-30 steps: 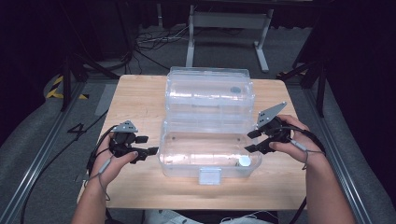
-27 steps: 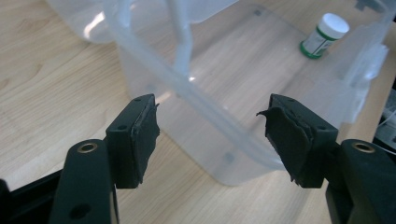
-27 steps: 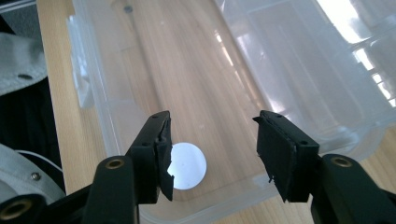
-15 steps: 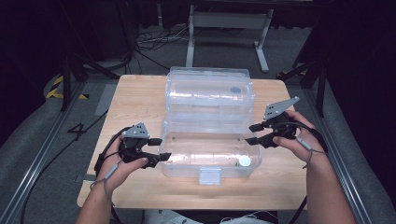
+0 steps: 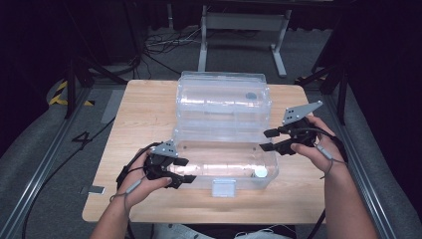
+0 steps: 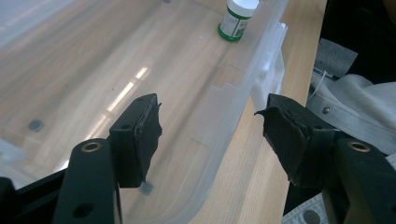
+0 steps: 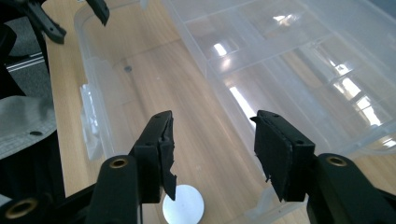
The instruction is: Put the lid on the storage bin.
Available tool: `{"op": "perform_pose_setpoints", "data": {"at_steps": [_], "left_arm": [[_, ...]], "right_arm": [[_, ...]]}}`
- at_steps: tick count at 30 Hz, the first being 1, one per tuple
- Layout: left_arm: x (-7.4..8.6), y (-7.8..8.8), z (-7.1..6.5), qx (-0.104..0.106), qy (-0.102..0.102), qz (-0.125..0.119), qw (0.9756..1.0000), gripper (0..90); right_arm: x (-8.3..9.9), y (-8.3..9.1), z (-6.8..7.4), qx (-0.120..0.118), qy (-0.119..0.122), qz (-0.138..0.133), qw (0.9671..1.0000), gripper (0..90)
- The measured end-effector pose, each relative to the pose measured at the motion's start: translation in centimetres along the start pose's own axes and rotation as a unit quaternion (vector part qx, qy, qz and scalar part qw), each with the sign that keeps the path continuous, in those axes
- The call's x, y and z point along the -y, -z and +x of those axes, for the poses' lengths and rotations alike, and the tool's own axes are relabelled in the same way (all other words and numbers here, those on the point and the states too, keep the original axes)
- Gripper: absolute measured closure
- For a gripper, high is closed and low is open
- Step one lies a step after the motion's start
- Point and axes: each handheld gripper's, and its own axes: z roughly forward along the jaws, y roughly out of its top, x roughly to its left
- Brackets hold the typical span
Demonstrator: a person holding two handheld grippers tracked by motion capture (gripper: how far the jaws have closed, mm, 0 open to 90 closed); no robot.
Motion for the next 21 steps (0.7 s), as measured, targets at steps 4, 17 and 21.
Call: {"op": "perform_pose_setpoints", "data": {"at_steps": [4,17,21], "left_arm": [[0.1,-0.6,0.0,0.007,-0.001,0.008,0.9999,38.3],[0.7,-1.4,0.1,0.021,0.012,0.024,0.9994,48.0],[0.8,-1.7,0.1,0.019,0.011,0.029,0.9994,56.6]], "right_arm": [[-0.6,-0.1,0.0,0.003,-0.001,-0.013,0.9999,48.4],[-4.2,-0.7,-1.5,0.017,0.000,-0.042,0.9989,48.5],[-5.8,-1.1,-2.3,0.022,0.001,-0.046,0.9987,48.3]]}}
